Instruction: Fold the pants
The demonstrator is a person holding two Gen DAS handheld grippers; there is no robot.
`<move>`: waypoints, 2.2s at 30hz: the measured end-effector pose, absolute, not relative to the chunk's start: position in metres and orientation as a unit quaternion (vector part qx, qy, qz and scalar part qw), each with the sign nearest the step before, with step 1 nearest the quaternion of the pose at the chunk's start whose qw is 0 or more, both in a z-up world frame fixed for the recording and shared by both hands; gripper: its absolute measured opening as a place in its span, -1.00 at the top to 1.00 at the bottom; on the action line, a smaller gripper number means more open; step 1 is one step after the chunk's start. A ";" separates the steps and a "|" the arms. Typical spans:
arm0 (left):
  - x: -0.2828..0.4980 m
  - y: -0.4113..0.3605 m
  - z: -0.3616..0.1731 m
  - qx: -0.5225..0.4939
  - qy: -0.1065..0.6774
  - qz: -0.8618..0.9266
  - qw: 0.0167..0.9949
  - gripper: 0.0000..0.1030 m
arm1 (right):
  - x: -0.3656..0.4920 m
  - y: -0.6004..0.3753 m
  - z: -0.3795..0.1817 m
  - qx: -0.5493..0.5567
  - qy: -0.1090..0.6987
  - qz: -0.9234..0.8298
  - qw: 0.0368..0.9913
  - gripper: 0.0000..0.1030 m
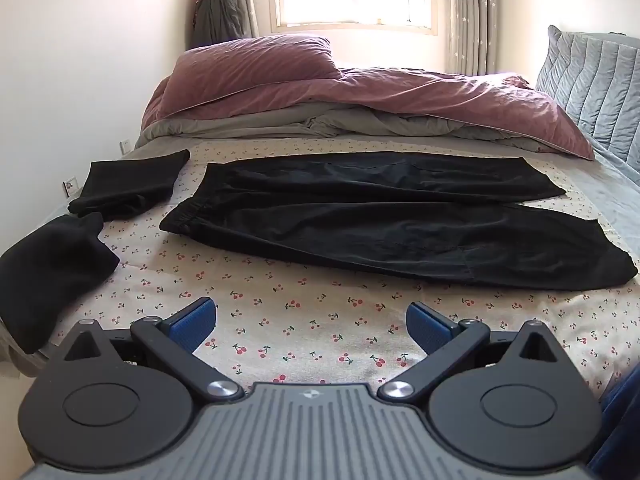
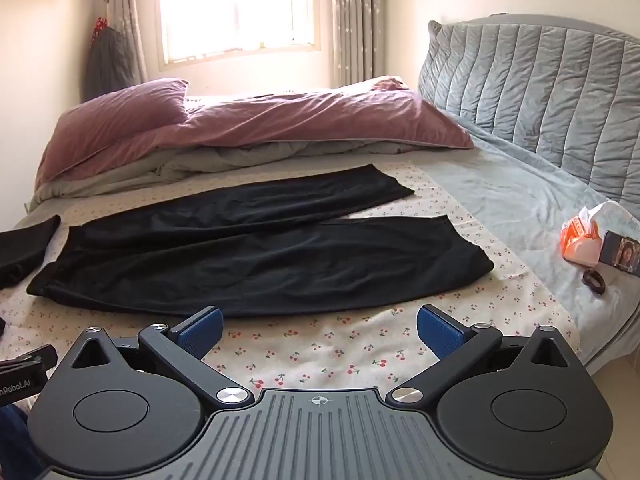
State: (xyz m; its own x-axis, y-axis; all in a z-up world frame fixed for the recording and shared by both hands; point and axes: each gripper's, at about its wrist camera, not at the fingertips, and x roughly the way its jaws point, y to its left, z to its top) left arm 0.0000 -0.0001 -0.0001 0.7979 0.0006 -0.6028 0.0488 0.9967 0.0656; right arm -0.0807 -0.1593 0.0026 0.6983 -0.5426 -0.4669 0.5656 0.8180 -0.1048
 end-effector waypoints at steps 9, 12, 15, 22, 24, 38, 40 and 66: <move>0.002 -0.001 -0.001 0.039 0.314 -0.013 0.948 -1.00 | -0.080 -0.159 0.001 0.021 0.247 -0.300 0.921 -1.00; 0.003 -0.002 -0.002 0.040 0.316 -0.013 0.948 -1.00 | -0.077 -0.160 -0.002 0.021 0.249 -0.299 0.921 -1.00; 0.003 -0.001 -0.003 0.040 0.320 -0.015 0.947 -1.00 | -0.075 -0.162 -0.005 0.020 0.251 -0.298 0.921 -1.00; 0.019 -0.001 -0.010 0.043 0.331 -0.013 0.942 -1.00 | -0.061 -0.166 -0.012 0.011 0.256 -0.297 0.920 -1.00; 0.028 0.001 -0.011 0.047 0.334 -0.008 0.942 -1.00 | -0.052 -0.169 -0.014 0.006 0.259 -0.298 0.919 -1.00; 0.150 0.084 -0.024 -0.067 0.380 0.047 0.921 -1.00 | 0.039 -0.218 -0.044 -0.068 0.280 -0.255 0.923 -1.00; 0.174 0.108 -0.031 -0.094 0.412 0.076 0.903 -1.00 | 0.051 -0.237 -0.049 -0.060 0.284 -0.224 0.930 -1.00; 0.279 0.187 -0.074 -0.222 0.344 0.176 0.895 0.90 | 0.144 -0.224 -0.151 -0.161 0.423 -0.012 0.892 0.88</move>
State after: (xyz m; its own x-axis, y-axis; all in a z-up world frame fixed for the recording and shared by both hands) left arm 0.2792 0.1875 -0.0740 0.7017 0.1624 -0.6937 -0.4680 0.8392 -0.2769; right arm 0.1440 -0.2243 -0.1510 0.6426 -0.1566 -0.7500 -0.1152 0.9480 -0.2966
